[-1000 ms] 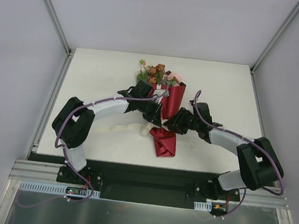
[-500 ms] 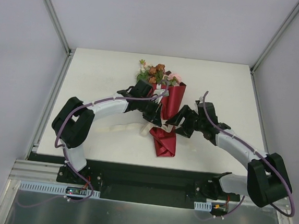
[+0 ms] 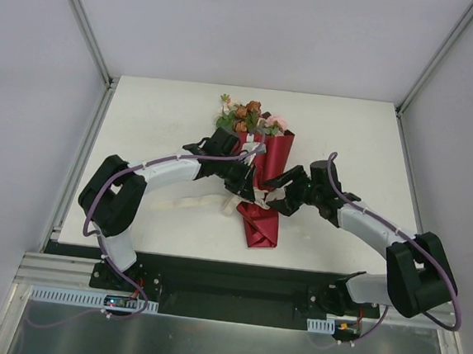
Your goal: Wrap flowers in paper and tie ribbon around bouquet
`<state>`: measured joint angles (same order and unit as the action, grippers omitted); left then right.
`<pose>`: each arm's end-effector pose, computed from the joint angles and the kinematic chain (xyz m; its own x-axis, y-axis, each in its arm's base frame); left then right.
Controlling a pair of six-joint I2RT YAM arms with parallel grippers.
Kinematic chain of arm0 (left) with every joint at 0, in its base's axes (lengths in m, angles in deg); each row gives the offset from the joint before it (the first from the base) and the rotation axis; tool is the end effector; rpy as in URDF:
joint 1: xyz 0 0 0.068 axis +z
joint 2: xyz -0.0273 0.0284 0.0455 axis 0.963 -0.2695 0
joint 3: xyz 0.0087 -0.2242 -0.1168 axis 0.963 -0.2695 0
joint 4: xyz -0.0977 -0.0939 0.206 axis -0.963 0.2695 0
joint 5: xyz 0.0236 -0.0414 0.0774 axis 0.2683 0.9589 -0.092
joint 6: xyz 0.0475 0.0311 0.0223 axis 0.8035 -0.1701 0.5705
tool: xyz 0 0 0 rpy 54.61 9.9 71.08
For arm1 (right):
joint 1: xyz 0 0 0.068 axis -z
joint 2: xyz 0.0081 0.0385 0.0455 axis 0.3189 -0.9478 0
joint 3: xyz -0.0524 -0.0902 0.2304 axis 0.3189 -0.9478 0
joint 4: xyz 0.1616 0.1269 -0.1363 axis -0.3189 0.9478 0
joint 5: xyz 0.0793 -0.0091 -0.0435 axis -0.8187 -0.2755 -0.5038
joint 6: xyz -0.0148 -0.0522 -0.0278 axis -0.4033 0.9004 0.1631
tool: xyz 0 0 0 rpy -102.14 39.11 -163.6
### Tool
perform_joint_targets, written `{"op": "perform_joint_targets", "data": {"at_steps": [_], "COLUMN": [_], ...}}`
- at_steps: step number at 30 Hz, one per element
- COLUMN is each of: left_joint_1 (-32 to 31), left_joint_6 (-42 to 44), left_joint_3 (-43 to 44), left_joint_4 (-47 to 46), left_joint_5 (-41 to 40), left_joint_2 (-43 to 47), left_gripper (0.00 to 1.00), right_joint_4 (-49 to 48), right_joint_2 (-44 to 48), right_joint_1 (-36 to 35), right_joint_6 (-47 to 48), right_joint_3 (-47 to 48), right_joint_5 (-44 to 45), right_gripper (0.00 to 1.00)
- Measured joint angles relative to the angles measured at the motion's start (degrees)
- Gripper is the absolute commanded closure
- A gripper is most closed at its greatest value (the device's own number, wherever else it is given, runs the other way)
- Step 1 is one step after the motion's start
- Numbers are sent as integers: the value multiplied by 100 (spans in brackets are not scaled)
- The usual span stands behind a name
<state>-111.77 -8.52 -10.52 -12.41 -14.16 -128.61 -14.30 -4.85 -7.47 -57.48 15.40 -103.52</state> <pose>0.2724 -0.2458 0.2013 -0.7224 0.3193 -0.6133 0.6898 0.3953 -0.6066 0.2355 0.1361 0.1851 -0.8510 0.5135 -0.1100 0.1906 0.4972 0.8464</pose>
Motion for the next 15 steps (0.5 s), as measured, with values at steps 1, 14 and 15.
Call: {"op": "perform_joint_targets", "data": {"at_steps": [1,14,15], "left_joint_1": [2,-4,-4], "left_joint_6": [0,22,22], "left_joint_3": [0,0,0], "left_joint_4": [-2,-22,-22], "left_joint_5": [26,175,197], "left_joint_2": [2,0,0], "left_gripper": [100,100,100], "right_joint_4": [-22,-398,-400], "right_joint_2": [-35,-1137,-1200], "right_joint_1": [-4,-208,-208], "right_joint_6": [-92,-955,-975], "right_joint_3": [0,179,214], "right_joint_5": [0,-76,-96], "right_gripper": [32,45,48]}}
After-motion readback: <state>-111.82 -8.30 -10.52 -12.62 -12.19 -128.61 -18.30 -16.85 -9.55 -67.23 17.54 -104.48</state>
